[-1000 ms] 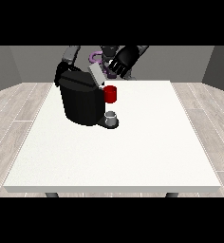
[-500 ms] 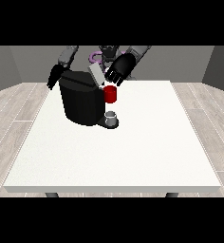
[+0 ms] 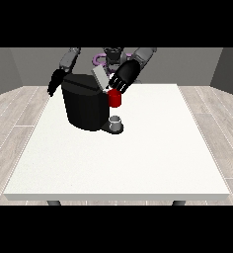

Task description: Insert the coffee pod into the coffee machine and close the lid

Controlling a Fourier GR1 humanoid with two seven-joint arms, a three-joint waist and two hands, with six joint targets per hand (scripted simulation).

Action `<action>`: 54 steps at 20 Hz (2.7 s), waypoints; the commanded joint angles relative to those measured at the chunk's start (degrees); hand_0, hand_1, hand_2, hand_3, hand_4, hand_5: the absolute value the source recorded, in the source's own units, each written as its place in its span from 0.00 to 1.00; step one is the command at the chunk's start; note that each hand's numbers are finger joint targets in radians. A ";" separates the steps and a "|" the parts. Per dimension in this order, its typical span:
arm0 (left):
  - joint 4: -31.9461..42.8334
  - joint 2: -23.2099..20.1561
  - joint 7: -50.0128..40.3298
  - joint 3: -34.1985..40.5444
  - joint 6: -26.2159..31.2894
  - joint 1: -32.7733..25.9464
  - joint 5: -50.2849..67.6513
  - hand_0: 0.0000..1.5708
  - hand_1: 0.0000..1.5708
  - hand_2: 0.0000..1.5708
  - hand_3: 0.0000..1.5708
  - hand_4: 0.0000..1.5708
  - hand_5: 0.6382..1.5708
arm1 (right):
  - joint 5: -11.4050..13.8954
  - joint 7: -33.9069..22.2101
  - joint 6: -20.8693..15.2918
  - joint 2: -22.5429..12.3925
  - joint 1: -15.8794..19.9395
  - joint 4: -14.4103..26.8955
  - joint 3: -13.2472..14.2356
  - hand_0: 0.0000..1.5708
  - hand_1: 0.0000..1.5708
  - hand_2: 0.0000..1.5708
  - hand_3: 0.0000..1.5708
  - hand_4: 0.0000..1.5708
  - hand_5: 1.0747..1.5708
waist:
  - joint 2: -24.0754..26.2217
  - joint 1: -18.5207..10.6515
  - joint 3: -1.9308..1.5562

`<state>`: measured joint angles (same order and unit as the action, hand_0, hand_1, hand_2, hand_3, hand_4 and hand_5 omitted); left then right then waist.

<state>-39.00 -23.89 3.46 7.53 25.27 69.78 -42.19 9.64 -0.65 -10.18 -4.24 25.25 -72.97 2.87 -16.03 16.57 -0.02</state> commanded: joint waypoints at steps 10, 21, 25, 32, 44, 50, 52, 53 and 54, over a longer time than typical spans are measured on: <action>1.02 -2.16 1.57 -0.04 -1.03 3.61 -1.48 0.78 0.78 0.81 0.77 0.25 1.00 | -1.33 1.74 0.46 -0.57 2.17 0.43 1.49 0.00 0.00 0.00 0.00 0.11 1.00 | -2.58 0.90 -0.01; 1.16 -2.14 5.20 -0.92 -3.83 0.82 -2.88 0.81 0.81 0.81 0.75 0.11 1.00 | -0.93 0.63 -0.24 -0.97 0.49 1.12 1.90 0.00 0.00 0.00 0.00 0.00 1.00 | -0.92 -0.34 0.01; 1.68 -3.81 4.40 -2.91 -5.92 1.86 -6.41 0.77 0.77 0.78 0.70 0.00 1.00 | 0.91 1.26 -0.56 0.76 -0.56 0.18 -1.08 0.00 0.00 0.00 0.00 0.00 1.00 | -1.79 1.29 0.00; 3.61 -2.97 5.29 -2.52 -6.85 2.58 -6.77 0.70 0.70 0.72 0.63 0.00 1.00 | 0.95 -0.20 -1.81 1.19 1.78 -1.34 -0.71 0.00 0.00 0.00 0.00 0.00 1.00 | -3.51 1.98 0.00; 3.15 -4.64 9.12 0.39 -11.57 6.04 -5.89 0.77 0.77 0.75 0.62 0.00 1.00 | -0.12 -0.49 0.92 -1.48 4.90 -1.56 0.30 0.00 0.00 0.00 0.00 0.04 1.00 | -7.68 3.60 0.01; 1.94 -5.33 12.88 -1.66 -12.51 4.38 -7.81 0.73 0.73 0.71 0.54 0.00 1.00 | 0.66 1.74 -1.34 -0.77 2.47 -0.53 0.95 0.00 0.00 0.00 0.00 0.07 1.00 | -7.39 2.11 -0.01; 3.97 -7.71 12.87 -1.54 -13.73 4.03 -9.27 0.66 0.66 0.67 0.47 0.00 1.00 | 0.39 -3.80 0.75 -1.40 3.78 -3.85 -0.36 0.00 0.00 0.00 0.00 0.05 1.00 | -7.20 4.24 0.02; 3.17 -6.55 10.92 -1.93 -13.65 5.22 -9.62 0.64 0.64 0.65 0.46 0.00 1.00 | 1.09 -0.98 0.12 -0.88 2.67 -2.31 -0.72 0.00 0.00 0.00 0.00 0.05 1.00 | -6.89 4.15 -0.01; 2.88 -6.30 11.66 -1.69 -13.38 5.46 -9.16 0.59 0.59 0.62 0.44 0.00 1.00 | 1.86 0.28 -1.45 -0.28 2.51 -1.38 -0.58 0.00 0.00 0.00 0.00 0.14 1.00 | -7.55 3.17 -0.01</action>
<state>-36.36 -29.96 15.80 5.80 13.42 74.03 -50.44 10.66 -1.72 -10.67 -4.83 28.06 -75.30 2.44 -22.67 19.87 -0.11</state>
